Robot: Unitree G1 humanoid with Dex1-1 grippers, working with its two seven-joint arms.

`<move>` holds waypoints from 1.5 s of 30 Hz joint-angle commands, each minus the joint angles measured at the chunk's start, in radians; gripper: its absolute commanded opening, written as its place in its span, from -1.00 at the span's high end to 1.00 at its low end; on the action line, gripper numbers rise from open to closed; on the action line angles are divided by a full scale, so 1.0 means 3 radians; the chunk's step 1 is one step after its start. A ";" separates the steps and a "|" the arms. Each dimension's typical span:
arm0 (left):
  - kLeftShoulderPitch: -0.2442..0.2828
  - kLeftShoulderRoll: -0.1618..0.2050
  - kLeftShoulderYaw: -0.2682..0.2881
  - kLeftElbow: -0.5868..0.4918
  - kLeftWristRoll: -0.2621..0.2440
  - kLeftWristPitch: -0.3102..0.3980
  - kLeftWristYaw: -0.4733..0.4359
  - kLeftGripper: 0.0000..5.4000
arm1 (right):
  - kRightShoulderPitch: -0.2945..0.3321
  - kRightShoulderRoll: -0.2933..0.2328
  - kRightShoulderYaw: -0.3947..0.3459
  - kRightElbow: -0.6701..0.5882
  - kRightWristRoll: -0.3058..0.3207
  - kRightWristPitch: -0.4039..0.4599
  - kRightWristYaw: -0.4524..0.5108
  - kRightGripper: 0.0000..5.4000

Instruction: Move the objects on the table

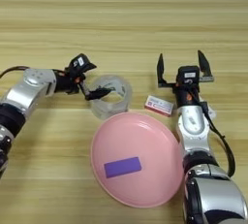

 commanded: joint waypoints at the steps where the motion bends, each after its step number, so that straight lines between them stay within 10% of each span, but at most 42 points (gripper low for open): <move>1: -0.0039 0.0054 -0.0031 0.0147 0.0124 -0.0043 0.0028 -0.73 | 0.0004 -0.0003 0.0027 0.0007 -0.0010 -0.0038 -0.0001 -1.00; 35: -0.0111 0.0174 -0.0338 0.0351 0.0414 -0.0223 -0.0309 0.43 | -0.0002 0.0001 0.0056 0.0013 -0.0006 -0.0069 -0.0049 -1.00; 45: -0.0150 0.0247 -0.0442 0.0294 0.0481 -0.0237 -0.0401 0.51 | -0.0013 0.0013 0.0059 0.0014 -0.0006 -0.0065 -0.0061 -1.00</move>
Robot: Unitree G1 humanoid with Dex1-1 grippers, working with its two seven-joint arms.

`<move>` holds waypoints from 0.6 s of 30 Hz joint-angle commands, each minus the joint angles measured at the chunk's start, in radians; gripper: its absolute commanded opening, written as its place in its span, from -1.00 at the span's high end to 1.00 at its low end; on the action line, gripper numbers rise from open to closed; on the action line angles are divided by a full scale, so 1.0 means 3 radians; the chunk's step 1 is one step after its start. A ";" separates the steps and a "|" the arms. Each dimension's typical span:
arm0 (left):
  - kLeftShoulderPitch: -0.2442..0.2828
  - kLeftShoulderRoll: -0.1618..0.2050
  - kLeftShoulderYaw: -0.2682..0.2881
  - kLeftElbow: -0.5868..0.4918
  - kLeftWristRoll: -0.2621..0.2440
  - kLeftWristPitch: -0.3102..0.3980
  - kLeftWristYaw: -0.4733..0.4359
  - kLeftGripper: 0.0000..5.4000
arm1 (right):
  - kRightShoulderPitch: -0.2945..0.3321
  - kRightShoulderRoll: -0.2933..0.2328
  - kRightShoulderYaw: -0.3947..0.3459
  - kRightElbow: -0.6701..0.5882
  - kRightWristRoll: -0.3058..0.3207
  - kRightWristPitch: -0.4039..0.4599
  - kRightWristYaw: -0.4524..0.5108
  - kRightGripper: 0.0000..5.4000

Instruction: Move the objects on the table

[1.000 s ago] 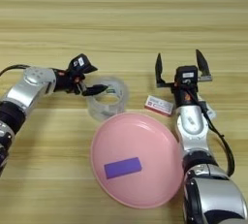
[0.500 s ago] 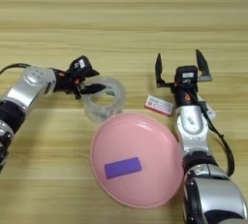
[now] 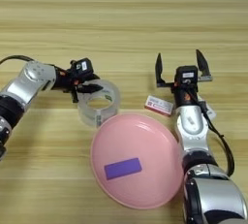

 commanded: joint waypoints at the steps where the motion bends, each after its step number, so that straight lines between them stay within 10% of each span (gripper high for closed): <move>1: 0.0075 0.0118 -0.0092 0.0020 0.0164 0.0045 -0.0090 0.51 | -0.0014 0.0010 0.0006 0.0014 -0.0006 -0.0020 -0.0028 -1.00; 18: 0.0282 0.0497 -0.0246 -0.0706 0.0102 -0.0173 -0.0783 0.54 | -0.0029 0.0004 0.0018 0.0027 -0.0009 -0.0010 -0.0039 -1.00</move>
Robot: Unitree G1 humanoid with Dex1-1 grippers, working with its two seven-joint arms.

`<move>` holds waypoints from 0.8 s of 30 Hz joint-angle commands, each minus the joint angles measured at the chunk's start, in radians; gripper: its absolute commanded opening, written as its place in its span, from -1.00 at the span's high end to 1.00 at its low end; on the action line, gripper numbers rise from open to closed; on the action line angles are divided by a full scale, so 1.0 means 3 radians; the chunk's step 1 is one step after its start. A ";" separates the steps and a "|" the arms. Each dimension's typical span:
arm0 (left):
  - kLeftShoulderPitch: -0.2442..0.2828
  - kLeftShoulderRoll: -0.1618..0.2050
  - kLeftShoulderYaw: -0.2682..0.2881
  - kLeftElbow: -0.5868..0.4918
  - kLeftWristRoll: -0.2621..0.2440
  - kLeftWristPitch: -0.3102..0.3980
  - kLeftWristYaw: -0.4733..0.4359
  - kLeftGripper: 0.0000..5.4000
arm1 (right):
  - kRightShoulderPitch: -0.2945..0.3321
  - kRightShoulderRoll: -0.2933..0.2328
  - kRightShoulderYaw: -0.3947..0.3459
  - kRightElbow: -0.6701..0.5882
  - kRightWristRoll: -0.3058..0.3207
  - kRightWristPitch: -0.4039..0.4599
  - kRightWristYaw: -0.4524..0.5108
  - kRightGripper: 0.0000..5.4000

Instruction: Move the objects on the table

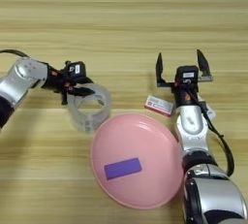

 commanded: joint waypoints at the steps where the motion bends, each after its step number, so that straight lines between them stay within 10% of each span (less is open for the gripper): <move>1: 0.0174 0.0160 -0.0093 -0.0295 0.0049 -0.0056 -0.0265 0.54 | -0.0027 0.0003 0.0013 0.0027 -0.0011 -0.0010 -0.0004 -1.00; 24: 0.1153 0.1039 -0.0512 -0.1820 -0.0243 -0.0211 -0.1447 0.56 | -0.0015 -0.0018 0.0026 0.0018 -0.0007 -0.0031 0.0007 -1.00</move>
